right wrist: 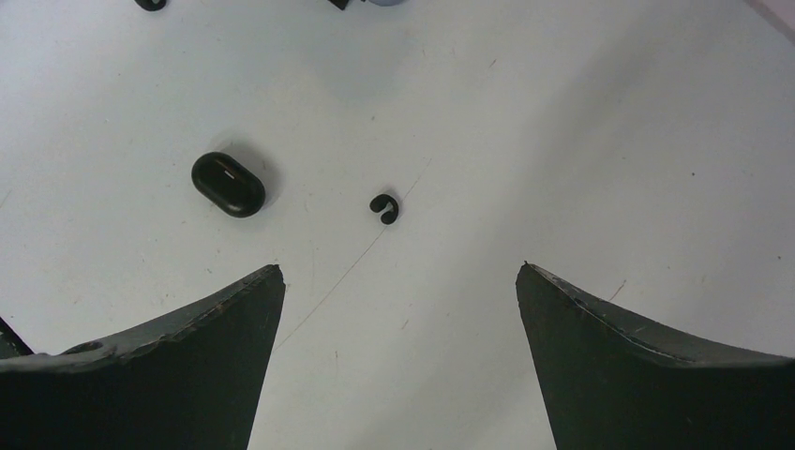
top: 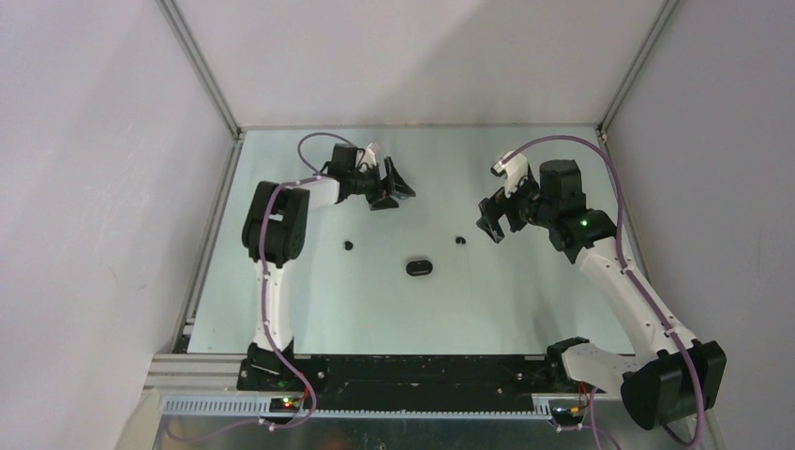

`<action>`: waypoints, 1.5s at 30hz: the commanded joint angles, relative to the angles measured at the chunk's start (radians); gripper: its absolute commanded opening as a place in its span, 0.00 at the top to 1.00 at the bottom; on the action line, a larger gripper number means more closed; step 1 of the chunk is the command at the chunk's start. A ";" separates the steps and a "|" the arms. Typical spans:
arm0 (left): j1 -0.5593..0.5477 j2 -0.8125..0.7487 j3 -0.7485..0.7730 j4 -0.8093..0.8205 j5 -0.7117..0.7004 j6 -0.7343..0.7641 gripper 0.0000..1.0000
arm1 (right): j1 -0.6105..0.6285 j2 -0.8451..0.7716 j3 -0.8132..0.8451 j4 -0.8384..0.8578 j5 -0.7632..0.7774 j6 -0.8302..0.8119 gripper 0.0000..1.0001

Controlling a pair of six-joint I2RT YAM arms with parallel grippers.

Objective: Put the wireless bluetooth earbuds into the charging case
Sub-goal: Place the charging case with the earbuds at the center of the board, then pick up the charging case.

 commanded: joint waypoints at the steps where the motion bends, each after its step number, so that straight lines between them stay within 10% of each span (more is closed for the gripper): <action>1: 0.005 -0.088 -0.048 -0.092 -0.004 0.117 0.01 | 0.017 -0.014 -0.018 0.039 -0.050 -0.039 0.01; 14: 0.053 -0.615 -0.117 -0.407 0.048 0.632 0.01 | 0.239 0.126 -0.057 0.114 -0.146 -0.313 0.01; 24: 0.112 -1.093 -0.290 -0.744 -0.080 1.073 0.01 | 0.377 0.548 0.119 0.069 -0.121 -0.484 0.01; 33: 0.113 -1.350 -0.549 -0.645 -0.136 1.129 0.01 | 0.453 0.739 0.179 0.077 0.057 -0.407 0.03; 45: 0.113 -1.278 -0.554 -0.636 -0.131 1.126 0.00 | 0.459 0.774 0.180 0.154 0.330 -0.421 0.01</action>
